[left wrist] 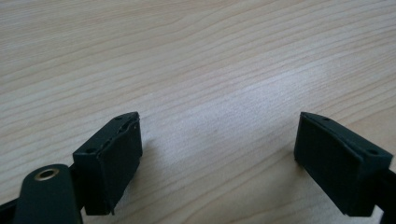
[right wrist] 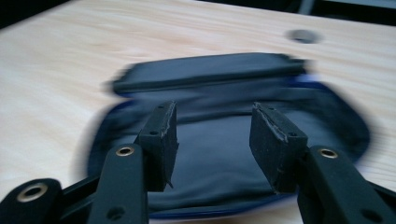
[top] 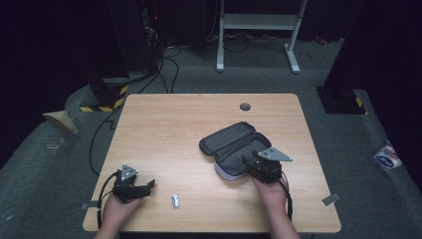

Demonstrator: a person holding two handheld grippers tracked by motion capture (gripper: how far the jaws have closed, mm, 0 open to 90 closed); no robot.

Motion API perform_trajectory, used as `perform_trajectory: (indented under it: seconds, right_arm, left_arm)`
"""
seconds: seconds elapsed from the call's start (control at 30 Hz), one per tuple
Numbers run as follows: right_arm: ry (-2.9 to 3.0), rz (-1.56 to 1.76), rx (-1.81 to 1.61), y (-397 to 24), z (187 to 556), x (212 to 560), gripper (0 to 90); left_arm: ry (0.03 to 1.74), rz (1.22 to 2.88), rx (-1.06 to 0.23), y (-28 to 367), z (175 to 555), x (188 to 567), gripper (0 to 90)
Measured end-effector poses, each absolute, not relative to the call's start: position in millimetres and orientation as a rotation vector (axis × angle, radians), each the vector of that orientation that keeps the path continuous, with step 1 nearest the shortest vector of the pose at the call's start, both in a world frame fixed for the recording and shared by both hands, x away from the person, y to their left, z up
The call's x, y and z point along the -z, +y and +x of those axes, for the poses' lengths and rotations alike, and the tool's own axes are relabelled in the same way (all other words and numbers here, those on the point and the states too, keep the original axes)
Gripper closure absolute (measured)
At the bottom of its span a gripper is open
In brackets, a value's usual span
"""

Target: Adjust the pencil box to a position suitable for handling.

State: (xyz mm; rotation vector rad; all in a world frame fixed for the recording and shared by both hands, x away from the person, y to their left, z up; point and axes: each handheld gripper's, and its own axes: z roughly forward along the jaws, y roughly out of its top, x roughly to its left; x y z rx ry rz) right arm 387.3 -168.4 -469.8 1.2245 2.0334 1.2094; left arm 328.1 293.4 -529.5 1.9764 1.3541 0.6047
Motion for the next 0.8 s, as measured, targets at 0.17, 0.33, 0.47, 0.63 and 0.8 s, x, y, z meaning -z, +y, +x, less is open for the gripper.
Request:
perform_trajectory:
  seconds: [0.17, 0.33, 0.47, 0.63, 0.8]
  right_arm:
    - [1.968, 1.297, -1.095, -193, 408, 476, 51.1]
    - [1.936, 1.359, -0.994, -208, 422, 483, 51.8]
    - [1.966, 1.405, -1.020, -216, 429, 490, 56.6]
    - [1.990, 1.427, -1.026, -214, 430, 494, 65.6]
    - [2.028, 1.409, -1.033, -207, 424, 496, 66.4]
  left_arm:
    - [1.349, 1.977, -0.602, 296, 322, 530, 16.1]
    - [1.349, 1.977, -0.602, 297, 316, 529, 16.7]
    - [1.347, 1.975, -0.603, 298, 314, 530, 17.7]
    - [1.347, 1.975, -0.602, 298, 314, 530, 17.6]
    - [1.359, 1.957, -0.605, 299, 313, 529, 20.0]
